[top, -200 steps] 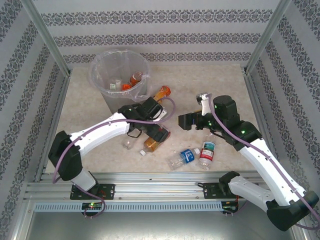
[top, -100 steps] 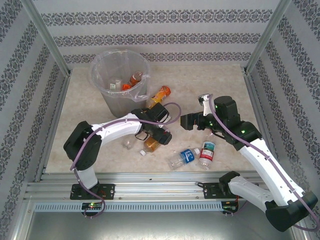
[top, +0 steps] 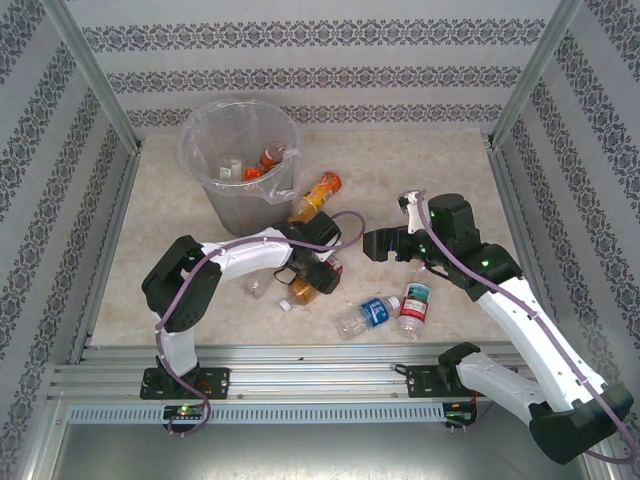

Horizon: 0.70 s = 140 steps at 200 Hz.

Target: Put the plastic bottles in the bin

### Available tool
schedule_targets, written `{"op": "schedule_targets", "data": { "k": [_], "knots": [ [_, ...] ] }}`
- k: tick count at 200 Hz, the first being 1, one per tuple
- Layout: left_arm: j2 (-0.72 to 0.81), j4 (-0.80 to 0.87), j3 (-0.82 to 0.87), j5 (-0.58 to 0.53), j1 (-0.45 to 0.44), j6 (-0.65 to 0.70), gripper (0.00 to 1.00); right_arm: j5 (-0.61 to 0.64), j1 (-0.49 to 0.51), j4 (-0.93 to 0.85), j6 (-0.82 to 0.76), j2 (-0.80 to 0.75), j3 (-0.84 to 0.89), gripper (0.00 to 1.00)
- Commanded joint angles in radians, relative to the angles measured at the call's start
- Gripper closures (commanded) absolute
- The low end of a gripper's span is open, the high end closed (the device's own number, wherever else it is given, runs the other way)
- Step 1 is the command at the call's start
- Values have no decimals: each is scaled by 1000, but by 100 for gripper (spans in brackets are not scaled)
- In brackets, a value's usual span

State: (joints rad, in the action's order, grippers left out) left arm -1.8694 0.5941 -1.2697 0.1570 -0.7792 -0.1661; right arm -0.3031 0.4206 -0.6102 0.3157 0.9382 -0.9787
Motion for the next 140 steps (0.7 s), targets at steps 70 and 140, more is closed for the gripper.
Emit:
{"op": "schedule_targets", "data": {
  "k": [70,140],
  "knots": [
    [70,46,-67,-6,-8,-17,32,-34,-23,44,6,-27,25,2],
    [160,73,-196,87,30,-59,32,-264,-38,230,43,-123,55,2]
  ]
}}
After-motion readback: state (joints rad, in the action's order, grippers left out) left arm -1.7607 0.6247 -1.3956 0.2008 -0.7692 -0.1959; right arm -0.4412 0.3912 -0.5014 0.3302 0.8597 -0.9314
